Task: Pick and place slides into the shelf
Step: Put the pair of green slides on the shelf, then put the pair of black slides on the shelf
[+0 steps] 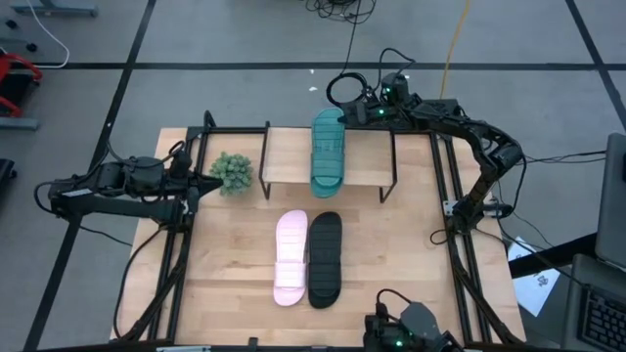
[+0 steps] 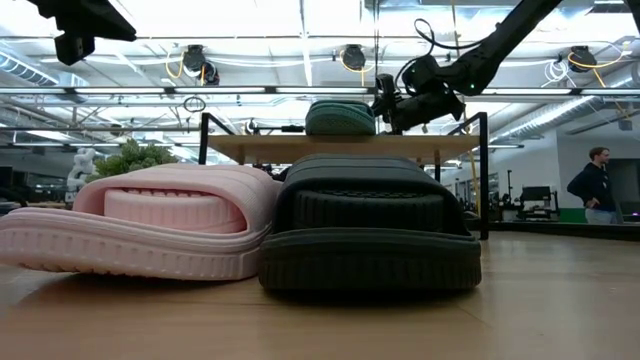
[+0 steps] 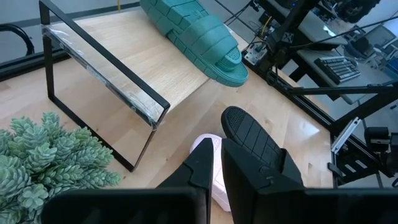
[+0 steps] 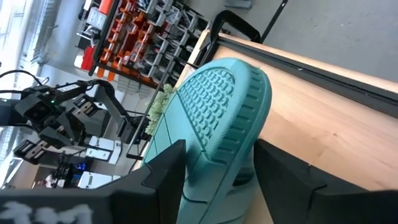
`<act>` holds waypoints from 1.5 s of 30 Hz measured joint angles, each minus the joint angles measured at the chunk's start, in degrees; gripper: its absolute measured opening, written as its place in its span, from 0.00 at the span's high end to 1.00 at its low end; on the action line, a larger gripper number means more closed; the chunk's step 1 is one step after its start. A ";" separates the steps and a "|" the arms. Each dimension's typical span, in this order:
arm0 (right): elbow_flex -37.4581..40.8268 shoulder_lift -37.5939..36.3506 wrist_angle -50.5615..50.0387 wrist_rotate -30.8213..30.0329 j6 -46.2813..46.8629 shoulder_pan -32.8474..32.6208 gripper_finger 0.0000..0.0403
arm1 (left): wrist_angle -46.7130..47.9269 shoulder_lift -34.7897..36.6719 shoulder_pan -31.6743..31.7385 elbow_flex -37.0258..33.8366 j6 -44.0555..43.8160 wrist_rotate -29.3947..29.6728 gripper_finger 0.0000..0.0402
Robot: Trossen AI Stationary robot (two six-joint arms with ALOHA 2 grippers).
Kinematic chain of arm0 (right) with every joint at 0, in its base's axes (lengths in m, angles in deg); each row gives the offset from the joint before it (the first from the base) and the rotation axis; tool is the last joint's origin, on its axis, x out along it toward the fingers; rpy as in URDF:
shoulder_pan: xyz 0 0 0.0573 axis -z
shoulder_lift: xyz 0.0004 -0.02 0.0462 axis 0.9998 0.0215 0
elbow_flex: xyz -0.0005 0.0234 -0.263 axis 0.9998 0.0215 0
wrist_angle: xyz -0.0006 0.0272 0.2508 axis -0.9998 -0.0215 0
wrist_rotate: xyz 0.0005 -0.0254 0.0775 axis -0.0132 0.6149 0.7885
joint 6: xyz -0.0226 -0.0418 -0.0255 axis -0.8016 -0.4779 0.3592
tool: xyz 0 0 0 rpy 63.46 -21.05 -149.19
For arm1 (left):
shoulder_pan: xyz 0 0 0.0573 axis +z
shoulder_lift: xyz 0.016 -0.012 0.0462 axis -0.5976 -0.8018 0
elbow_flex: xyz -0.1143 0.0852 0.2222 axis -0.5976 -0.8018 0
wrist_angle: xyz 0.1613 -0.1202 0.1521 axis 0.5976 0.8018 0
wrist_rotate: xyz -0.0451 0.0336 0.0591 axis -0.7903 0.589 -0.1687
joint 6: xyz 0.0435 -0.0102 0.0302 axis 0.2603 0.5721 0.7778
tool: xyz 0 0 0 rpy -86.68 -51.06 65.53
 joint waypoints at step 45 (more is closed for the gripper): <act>0.00 -10.16 8.08 -0.30 1.67 11.81 0.56 | 0.03 0.00 0.00 0.00 0.46 0.01 0.92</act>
